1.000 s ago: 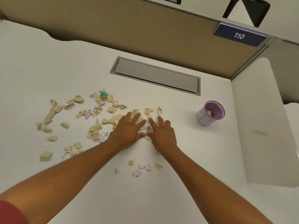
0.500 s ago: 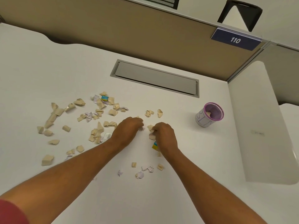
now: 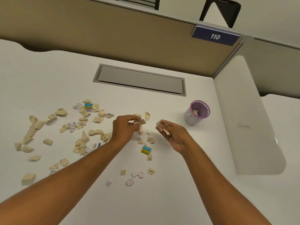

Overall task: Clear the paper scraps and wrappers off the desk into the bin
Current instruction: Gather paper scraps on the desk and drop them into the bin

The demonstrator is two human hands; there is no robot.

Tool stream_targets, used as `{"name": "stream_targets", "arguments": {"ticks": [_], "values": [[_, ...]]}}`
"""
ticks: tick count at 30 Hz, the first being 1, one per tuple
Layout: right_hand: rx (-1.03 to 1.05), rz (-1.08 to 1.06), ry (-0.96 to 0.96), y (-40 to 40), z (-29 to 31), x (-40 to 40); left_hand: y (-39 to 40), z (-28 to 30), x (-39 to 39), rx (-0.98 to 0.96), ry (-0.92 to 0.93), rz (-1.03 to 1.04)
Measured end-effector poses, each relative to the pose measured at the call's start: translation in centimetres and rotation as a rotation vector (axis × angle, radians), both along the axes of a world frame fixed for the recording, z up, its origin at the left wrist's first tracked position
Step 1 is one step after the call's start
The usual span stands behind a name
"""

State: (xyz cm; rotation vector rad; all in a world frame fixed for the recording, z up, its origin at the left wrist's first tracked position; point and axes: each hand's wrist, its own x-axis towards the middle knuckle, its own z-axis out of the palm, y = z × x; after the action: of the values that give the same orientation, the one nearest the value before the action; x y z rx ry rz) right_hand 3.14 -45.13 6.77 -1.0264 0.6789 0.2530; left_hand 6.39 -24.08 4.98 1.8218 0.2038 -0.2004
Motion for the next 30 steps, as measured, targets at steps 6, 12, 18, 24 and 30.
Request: {"name": "stream_targets", "arguments": {"ticks": [6,12,18,24,30], "values": [[-0.328,-0.049,-0.211,-7.8,5.7,1.1,-3.9,0.8,1.1,-0.276,0.137,0.032],[-1.385,0.243,-0.152,-13.2,7.0,4.8,-6.7,1.2,1.4,-0.384,0.184,0.027],[-1.674,0.687,-0.052,-12.8,4.8,7.5,-7.9,1.7,1.0,-0.391,0.209,0.027],[-1.671,0.705,0.036,-13.5,6.3,8.9,-7.7,2.3,1.0,-0.382,0.212,0.040],[-1.556,0.656,0.002,-14.5,6.8,7.7,-9.5,3.7,1.2,-0.374,0.191,-0.001]]}}
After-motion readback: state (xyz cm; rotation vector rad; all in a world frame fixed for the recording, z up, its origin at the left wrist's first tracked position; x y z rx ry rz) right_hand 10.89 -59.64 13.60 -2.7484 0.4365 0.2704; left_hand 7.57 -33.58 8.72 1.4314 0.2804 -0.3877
